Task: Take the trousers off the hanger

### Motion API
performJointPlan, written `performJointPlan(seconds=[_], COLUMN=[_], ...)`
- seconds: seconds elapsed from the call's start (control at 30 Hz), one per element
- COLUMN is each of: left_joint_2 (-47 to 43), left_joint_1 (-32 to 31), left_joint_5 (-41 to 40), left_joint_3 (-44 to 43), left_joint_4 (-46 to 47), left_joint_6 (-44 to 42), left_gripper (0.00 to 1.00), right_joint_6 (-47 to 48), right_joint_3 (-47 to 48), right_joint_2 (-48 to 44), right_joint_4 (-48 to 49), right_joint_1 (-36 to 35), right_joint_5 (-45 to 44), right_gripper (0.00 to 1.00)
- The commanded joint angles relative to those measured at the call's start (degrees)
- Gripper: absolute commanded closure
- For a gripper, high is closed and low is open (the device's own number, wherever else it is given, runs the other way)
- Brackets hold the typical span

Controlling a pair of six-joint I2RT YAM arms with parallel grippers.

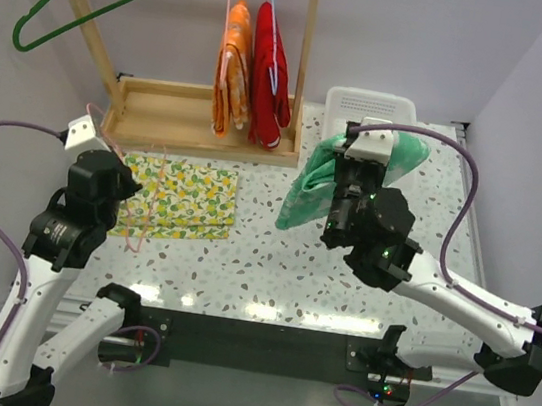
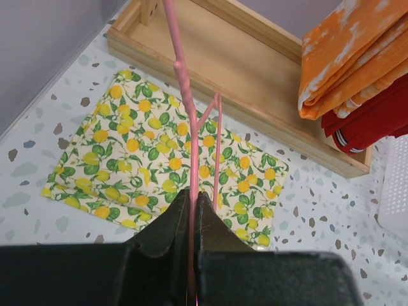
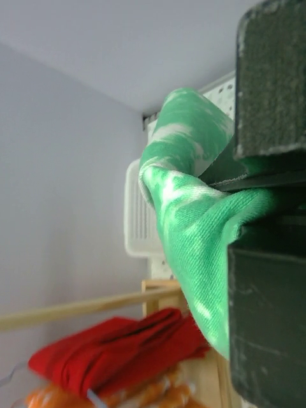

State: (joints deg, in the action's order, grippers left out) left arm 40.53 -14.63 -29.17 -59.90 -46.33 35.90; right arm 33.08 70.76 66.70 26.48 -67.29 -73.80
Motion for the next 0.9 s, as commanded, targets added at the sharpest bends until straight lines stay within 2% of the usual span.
performJointPlan(seconds=[0.0,0.27,0.53,0.7,0.87], left_joint_2=[-0.02,0.07,0.42,1.04,2.97], left_joint_1=[0.31,0.22,0.31,0.31,0.31], left_joint_5=[-0.45,-0.63,-0.28,0.43,-0.10], left_joint_3=[-4.26,-4.79,-5.67,-6.02,-5.32], left_joint_4=[3.79,3.96,4.93,4.75,4.67], left_joint_6=[-3.29,-4.08,-4.00,-3.12,-2.68], left_gripper=[1.00,1.00,1.00,1.00,1.00], right_joint_6=[-6.08,-5.91,-8.03,-12.78,-11.28], right_joint_3=[1.66,1.92,2.97,12.54,21.93], right_joint_2=[-2.54,-0.34,9.74,18.36,31.70], right_joint_4=[1.31,-2.21,-4.24,-10.13,-8.37], right_joint_1=[6.98,15.16,25.26,32.29,37.40], right_joint_5=[-4.77,-3.81,1.36,7.08,11.65], right_gripper=[1.00,1.00,1.00,1.00,1.00])
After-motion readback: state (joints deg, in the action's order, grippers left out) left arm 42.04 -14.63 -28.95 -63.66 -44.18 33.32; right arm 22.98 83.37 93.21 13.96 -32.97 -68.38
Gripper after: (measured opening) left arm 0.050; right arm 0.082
